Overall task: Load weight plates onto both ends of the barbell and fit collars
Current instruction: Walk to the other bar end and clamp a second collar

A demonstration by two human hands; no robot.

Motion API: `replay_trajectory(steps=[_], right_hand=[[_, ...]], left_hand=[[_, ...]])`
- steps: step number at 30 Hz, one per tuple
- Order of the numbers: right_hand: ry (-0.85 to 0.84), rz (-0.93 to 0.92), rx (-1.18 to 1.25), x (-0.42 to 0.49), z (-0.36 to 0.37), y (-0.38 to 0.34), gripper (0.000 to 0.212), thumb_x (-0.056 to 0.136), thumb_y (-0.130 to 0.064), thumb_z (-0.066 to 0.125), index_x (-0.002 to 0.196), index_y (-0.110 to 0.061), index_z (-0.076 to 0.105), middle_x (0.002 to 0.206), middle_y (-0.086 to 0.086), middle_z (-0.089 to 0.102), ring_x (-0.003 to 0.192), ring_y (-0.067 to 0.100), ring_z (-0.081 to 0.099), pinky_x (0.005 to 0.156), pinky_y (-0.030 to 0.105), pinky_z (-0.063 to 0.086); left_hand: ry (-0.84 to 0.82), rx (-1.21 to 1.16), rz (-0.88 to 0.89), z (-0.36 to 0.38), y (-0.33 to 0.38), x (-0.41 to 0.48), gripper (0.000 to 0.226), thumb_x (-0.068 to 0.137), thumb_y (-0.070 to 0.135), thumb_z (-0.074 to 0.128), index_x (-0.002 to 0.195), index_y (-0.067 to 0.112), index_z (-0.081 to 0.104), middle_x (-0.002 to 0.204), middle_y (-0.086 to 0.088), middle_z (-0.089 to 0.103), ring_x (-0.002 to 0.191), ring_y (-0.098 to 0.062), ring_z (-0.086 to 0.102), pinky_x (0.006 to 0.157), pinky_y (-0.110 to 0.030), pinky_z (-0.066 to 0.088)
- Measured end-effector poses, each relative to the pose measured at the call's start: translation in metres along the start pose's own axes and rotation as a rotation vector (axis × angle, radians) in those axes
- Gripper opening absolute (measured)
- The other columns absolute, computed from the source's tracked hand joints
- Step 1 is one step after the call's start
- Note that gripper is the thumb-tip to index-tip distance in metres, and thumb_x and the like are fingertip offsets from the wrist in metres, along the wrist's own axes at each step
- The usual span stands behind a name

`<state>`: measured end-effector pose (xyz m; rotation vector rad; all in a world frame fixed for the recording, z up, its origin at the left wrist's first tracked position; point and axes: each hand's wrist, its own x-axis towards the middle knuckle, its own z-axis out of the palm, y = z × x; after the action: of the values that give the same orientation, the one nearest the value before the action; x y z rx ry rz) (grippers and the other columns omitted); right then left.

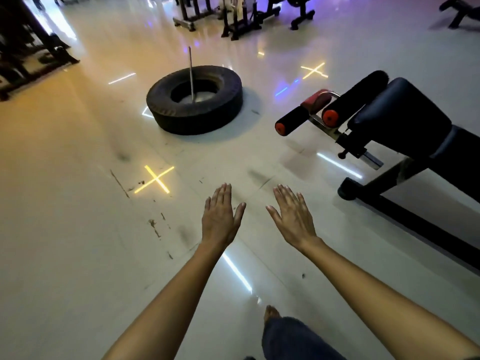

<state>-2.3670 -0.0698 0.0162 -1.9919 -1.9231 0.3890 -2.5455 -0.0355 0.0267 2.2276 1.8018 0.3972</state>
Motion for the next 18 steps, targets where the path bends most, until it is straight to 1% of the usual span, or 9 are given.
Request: replay_trajectory(steps=[5,9,11,14,18], right_hand=[[-0.034,-0.033,0.034,0.145,0.001,-0.006,0.056,0.099,-0.039,0.029,0.147,-0.014,0.015,0.157,0.003,0.014,0.145,0.014,0.007,0.116,0.029,-0.003],[-0.043,-0.024,0.063,0.277,0.018,-0.006,0.056,0.098,-0.04,0.03,0.146,-0.014,0.02,0.155,0.005,0.02,0.144,0.016,0.011,0.116,0.03,-0.001],[-0.026,-0.017,0.059,0.326,0.021,-0.004,0.056,0.098,-0.041,0.031,0.145,-0.013,0.022,0.154,0.005,0.023,0.144,0.017,0.013,0.116,0.03,0.001],[-0.03,0.037,0.051,0.424,0.024,-0.001,0.056,0.098,-0.041,0.032,0.145,-0.014,0.022,0.154,0.005,0.024,0.144,0.016,0.015,0.117,0.03,0.002],[-0.002,0.104,0.038,0.544,0.013,0.004,0.055,0.098,-0.041,0.031,0.145,-0.014,0.023,0.154,0.005,0.025,0.143,0.017,0.017,0.117,0.032,0.005]], left_hand=[[0.006,0.006,-0.005,-0.008,-0.029,0.136,0.061,0.097,0.046,0.032,0.147,0.013,0.018,0.155,-0.005,0.023,0.143,-0.017,0.017,0.116,-0.032,0.01],[-0.014,-0.042,0.007,0.002,-0.059,0.261,0.061,0.097,0.046,0.035,0.147,0.015,0.02,0.153,-0.006,0.028,0.141,-0.02,0.026,0.113,-0.033,0.021],[-0.002,-0.048,0.036,0.004,-0.068,0.312,0.06,0.097,0.045,0.036,0.146,0.014,0.022,0.152,-0.006,0.03,0.139,-0.022,0.029,0.112,-0.034,0.024],[-0.027,-0.059,0.088,0.004,-0.084,0.422,0.059,0.097,0.044,0.037,0.145,0.013,0.024,0.152,-0.007,0.031,0.139,-0.022,0.028,0.113,-0.032,0.021],[-0.073,-0.017,0.183,-0.006,-0.088,0.562,0.06,0.098,0.047,0.032,0.147,0.014,0.02,0.154,-0.005,0.026,0.142,-0.021,0.022,0.115,-0.032,0.016]])
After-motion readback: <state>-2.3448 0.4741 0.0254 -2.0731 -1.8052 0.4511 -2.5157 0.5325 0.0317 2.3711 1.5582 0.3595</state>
